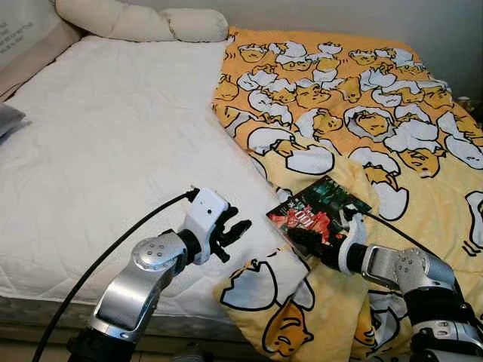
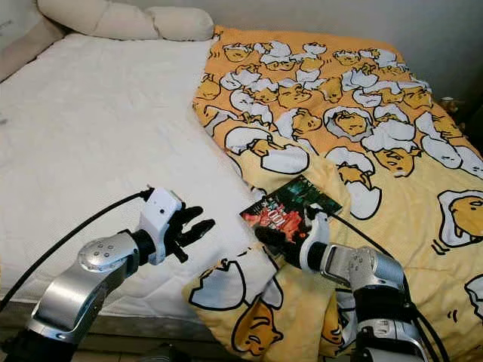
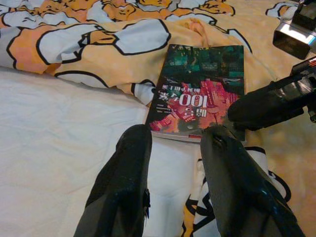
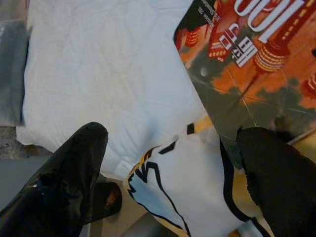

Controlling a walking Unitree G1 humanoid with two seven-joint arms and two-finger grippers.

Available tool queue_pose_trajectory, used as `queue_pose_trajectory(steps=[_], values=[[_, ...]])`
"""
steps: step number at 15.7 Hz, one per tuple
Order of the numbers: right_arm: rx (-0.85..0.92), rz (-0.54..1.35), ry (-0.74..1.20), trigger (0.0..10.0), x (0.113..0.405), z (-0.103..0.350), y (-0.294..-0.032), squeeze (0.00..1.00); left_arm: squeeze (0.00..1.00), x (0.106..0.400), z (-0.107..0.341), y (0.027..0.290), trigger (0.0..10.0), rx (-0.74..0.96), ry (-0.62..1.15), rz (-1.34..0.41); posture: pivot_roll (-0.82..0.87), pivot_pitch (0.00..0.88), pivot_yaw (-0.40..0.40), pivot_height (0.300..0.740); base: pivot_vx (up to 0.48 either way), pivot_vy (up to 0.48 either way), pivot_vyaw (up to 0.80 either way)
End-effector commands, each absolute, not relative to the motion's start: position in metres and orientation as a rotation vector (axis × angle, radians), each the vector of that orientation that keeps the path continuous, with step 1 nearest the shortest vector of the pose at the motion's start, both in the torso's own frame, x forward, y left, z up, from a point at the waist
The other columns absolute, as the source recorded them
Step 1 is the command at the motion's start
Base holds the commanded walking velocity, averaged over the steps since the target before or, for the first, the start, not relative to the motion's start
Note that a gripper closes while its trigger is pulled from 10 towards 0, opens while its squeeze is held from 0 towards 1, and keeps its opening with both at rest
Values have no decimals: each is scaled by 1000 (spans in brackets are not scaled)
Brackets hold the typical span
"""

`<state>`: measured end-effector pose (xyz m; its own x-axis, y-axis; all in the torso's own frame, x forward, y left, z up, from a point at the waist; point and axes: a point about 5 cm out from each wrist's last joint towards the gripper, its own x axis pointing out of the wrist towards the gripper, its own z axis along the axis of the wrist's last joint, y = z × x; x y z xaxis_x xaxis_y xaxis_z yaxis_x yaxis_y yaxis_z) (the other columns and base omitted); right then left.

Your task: Clean up the room

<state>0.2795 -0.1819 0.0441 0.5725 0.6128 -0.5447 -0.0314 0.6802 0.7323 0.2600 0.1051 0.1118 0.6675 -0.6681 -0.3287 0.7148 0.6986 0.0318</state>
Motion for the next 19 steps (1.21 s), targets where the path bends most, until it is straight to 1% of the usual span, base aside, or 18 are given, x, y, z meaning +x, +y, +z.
queue_pose_trajectory(steps=[1,3,7,10,15,19], values=[[725,382,896,10000,277,43,-193,0,0,255,115,101,10000,170,309,-836,45,0,-33,740,0,0,0],[716,362,900,10000,275,42,-199,0,0,251,115,99,10000,168,318,-876,43,0,-32,740,0,0,0],[719,326,903,10000,269,39,-211,0,0,249,114,98,10000,173,325,-887,36,0,-25,740,0,0,0],[730,327,904,10000,267,37,-209,0,0,249,114,98,10000,178,330,-896,35,0,-19,740,0,0,0],[774,358,848,10000,275,44,-203,0,0,249,114,99,10000,184,334,-897,37,0,-19,740,0,0,0],[770,373,850,10000,276,44,-198,0,0,249,114,99,10000,186,334,-898,40,0,-19,740,0,0,0]])
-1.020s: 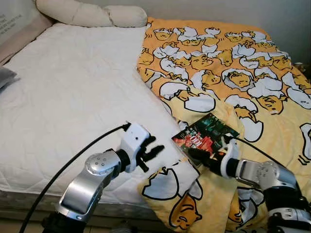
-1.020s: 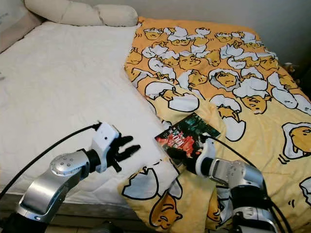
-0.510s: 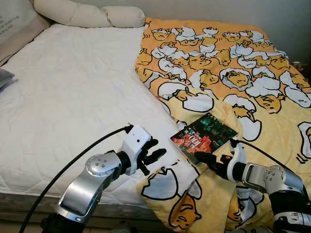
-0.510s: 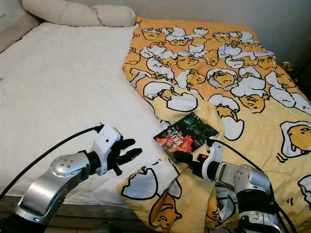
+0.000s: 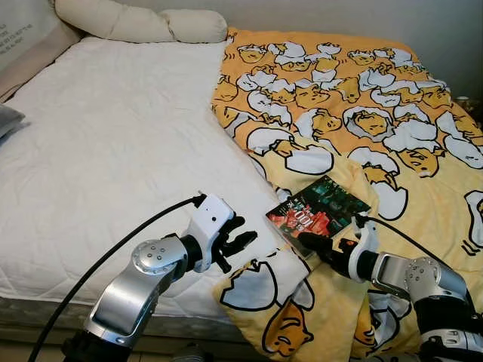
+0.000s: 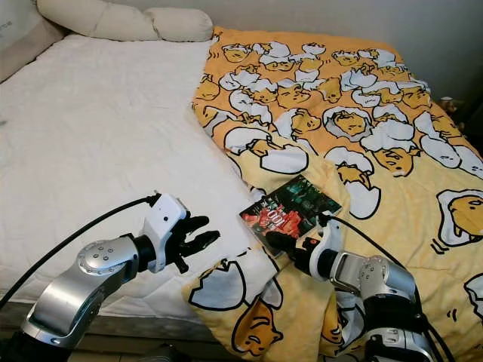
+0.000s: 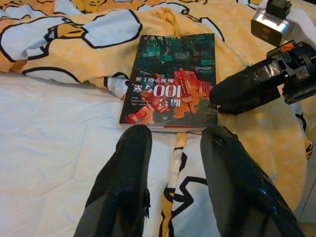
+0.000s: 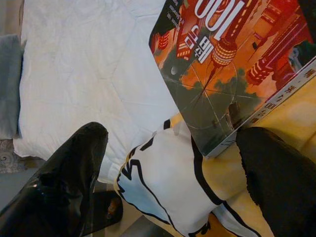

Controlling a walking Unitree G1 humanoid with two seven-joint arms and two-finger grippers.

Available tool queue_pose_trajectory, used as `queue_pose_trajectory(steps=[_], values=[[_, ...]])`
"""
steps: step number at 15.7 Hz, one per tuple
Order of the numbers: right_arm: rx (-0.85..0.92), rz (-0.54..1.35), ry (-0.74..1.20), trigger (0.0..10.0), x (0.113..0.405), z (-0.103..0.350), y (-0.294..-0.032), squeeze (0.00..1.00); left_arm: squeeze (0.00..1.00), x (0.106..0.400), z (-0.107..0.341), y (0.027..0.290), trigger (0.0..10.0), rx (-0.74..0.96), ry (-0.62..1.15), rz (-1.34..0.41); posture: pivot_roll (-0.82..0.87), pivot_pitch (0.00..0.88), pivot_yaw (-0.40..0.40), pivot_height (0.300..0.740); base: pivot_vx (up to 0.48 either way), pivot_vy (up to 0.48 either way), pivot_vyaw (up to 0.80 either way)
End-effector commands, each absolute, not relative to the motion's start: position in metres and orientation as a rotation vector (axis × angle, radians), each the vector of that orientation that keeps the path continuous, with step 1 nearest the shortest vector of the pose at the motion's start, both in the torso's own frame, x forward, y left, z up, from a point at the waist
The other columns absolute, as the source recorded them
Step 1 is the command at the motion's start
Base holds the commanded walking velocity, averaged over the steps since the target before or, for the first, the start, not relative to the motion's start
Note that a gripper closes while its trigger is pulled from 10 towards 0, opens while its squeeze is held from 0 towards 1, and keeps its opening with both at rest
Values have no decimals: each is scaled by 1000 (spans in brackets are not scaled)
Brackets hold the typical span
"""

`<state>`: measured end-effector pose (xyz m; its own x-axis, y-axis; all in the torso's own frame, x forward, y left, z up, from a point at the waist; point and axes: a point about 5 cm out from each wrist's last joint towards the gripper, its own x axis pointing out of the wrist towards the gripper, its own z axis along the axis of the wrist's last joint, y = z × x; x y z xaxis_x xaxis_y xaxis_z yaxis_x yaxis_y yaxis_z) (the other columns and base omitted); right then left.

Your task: Clean up the room

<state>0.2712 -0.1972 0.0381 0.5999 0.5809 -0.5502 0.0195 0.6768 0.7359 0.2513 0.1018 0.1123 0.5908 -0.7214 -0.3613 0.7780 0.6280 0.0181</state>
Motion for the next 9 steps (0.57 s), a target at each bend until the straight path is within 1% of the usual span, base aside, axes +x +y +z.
queue_pose_trajectory(steps=[1,5,9], values=[[769,376,853,10000,277,44,-197,0,0,249,114,99,10000,186,335,-898,40,0,-19,740,0,0,0],[757,367,874,10000,276,37,-192,0,0,248,114,99,10000,186,339,-902,41,0,-19,740,0,0,0],[745,333,897,10000,272,28,-196,0,0,248,113,98,10000,188,343,-906,42,0,-19,740,0,0,0]])
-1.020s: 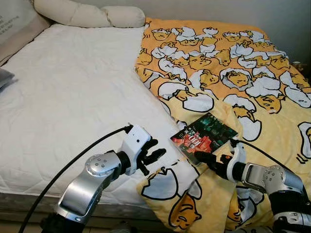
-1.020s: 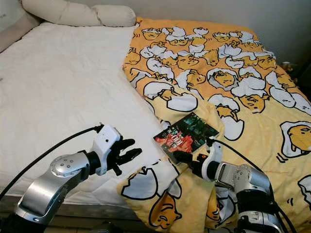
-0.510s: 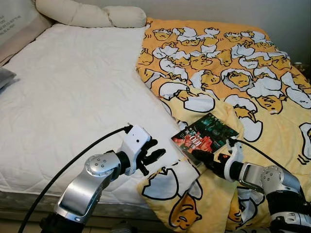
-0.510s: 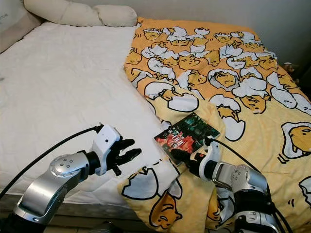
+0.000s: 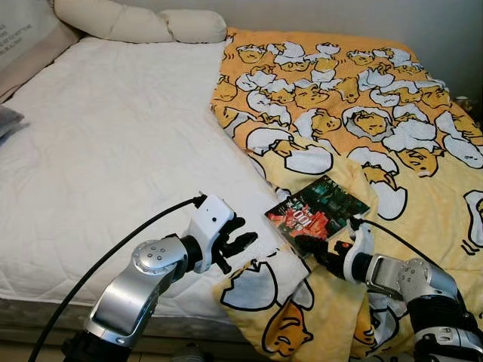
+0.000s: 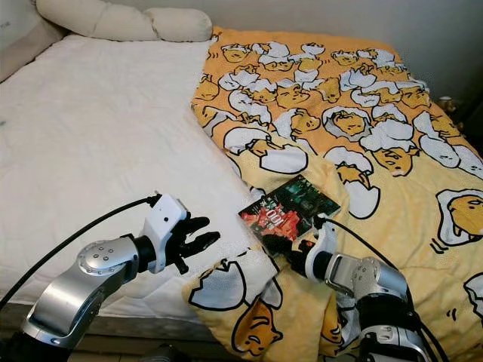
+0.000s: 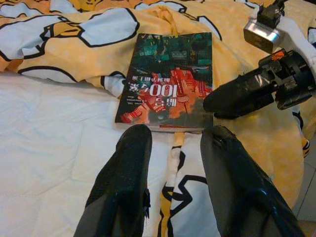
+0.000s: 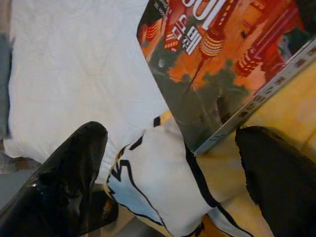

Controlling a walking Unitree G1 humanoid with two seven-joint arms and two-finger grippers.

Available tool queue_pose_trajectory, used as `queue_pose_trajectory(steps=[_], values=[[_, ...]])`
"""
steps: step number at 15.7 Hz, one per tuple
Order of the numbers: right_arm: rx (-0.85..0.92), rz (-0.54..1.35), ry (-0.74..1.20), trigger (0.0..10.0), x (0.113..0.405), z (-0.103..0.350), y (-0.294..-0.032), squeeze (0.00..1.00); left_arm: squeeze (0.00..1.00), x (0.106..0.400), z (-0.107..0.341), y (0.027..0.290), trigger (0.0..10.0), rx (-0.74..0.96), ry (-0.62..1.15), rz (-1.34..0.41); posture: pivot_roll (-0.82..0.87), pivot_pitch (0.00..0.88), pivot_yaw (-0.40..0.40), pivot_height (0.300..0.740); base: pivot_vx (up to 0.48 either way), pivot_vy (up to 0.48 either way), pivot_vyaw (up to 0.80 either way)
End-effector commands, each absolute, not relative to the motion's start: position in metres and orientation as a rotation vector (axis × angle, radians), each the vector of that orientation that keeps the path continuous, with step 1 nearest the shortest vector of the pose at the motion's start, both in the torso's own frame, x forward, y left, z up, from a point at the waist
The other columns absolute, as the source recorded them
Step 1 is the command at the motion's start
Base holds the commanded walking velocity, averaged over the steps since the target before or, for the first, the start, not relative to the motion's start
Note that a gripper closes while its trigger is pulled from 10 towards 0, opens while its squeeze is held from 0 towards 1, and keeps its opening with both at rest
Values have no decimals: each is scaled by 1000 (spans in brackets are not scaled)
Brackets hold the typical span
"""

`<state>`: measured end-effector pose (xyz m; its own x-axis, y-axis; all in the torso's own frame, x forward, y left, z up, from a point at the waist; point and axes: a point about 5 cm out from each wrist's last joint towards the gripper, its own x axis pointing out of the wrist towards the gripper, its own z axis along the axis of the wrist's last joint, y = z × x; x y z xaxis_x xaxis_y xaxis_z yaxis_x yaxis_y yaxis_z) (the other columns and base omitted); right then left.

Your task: Clean up the room

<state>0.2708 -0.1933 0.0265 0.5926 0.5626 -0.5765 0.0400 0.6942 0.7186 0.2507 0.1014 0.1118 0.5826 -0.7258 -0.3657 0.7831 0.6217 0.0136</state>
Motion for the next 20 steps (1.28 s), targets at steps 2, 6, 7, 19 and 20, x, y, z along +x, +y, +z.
queue_pose_trajectory(steps=[2,6,7,19,20], values=[[743,317,907,10000,269,24,-199,0,0,248,113,98,10000,189,346,-909,42,0,-19,740,0,0,0],[773,309,873,10000,271,23,-198,0,0,248,113,97,10000,192,342,-914,39,0,-13,740,0,0,0],[803,310,842,10000,275,24,-196,0,0,248,113,98,10000,193,342,-916,41,0,-11,740,0,0,0],[975,284,646,0,294,22,-178,0,0,250,115,100,10000,201,341,-916,57,0,-1,740,0,0,0],[977,286,644,0,295,22,-176,0,0,250,115,100,10000,201,340,-916,57,0,-1,740,0,0,0]])
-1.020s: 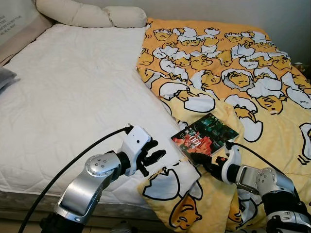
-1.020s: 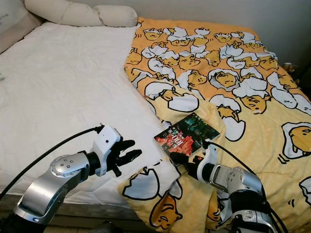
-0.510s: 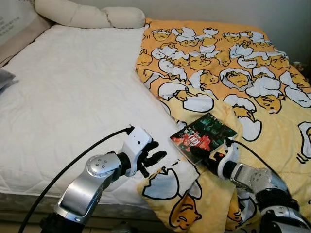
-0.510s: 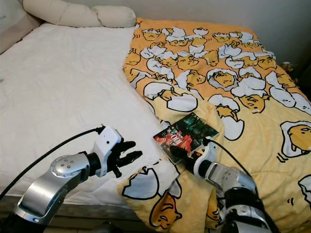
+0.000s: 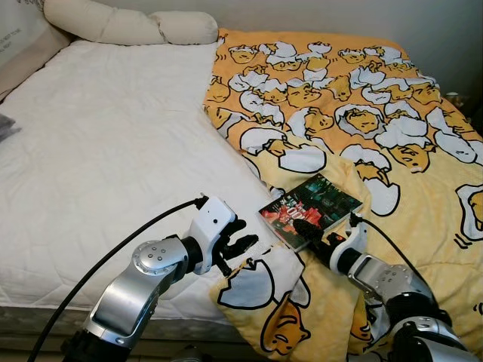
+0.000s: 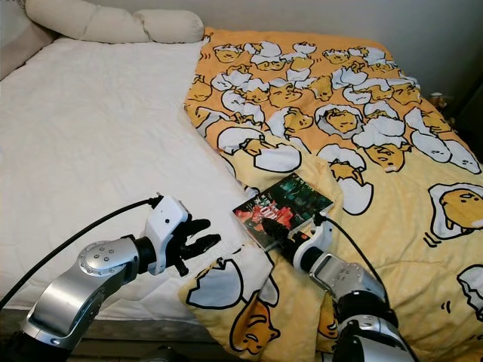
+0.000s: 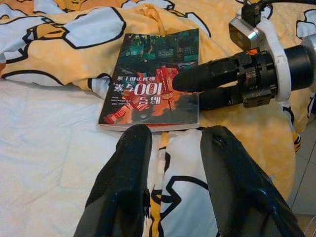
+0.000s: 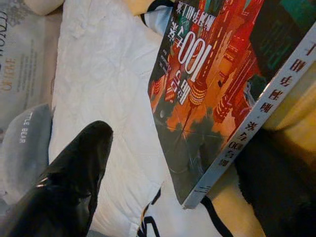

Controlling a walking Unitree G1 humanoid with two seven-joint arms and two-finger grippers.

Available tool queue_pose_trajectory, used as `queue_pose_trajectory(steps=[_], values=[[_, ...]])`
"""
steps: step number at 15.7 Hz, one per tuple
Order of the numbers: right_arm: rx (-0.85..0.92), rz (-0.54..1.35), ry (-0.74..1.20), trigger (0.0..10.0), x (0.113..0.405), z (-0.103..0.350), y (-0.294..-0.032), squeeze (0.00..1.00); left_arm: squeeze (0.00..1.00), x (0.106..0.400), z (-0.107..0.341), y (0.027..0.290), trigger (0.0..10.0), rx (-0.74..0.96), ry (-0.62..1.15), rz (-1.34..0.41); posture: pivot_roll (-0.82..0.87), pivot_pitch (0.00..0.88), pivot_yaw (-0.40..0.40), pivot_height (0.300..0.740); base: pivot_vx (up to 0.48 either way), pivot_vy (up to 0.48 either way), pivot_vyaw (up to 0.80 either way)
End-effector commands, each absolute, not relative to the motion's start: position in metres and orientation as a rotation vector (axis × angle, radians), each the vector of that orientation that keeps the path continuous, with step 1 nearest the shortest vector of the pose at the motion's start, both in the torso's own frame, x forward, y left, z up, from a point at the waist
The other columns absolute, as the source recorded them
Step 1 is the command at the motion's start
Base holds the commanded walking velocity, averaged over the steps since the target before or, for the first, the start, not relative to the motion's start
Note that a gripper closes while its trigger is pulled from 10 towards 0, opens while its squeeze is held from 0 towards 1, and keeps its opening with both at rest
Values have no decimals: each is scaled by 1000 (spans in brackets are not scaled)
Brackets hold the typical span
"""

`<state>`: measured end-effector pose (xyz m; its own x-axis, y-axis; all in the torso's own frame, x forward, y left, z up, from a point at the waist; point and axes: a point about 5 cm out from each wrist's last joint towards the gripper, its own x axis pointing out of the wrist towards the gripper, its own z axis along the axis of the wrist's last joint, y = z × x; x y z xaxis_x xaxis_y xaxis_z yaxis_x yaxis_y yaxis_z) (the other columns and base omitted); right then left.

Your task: Clean up the room

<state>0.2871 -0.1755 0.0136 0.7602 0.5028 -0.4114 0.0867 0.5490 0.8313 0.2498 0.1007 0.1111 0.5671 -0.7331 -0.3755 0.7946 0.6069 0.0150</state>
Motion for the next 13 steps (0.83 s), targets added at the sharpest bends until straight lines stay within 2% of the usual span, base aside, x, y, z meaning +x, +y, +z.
queue_pose_trajectory(steps=[1,13], values=[[979,287,642,0,295,20,-174,0,0,250,115,100,10000,201,340,-915,58,0,0,740,0,0,0],[971,281,602,0,296,19,-174,0,0,251,116,100,10000,204,340,-915,57,0,2,740,0,0,0]])
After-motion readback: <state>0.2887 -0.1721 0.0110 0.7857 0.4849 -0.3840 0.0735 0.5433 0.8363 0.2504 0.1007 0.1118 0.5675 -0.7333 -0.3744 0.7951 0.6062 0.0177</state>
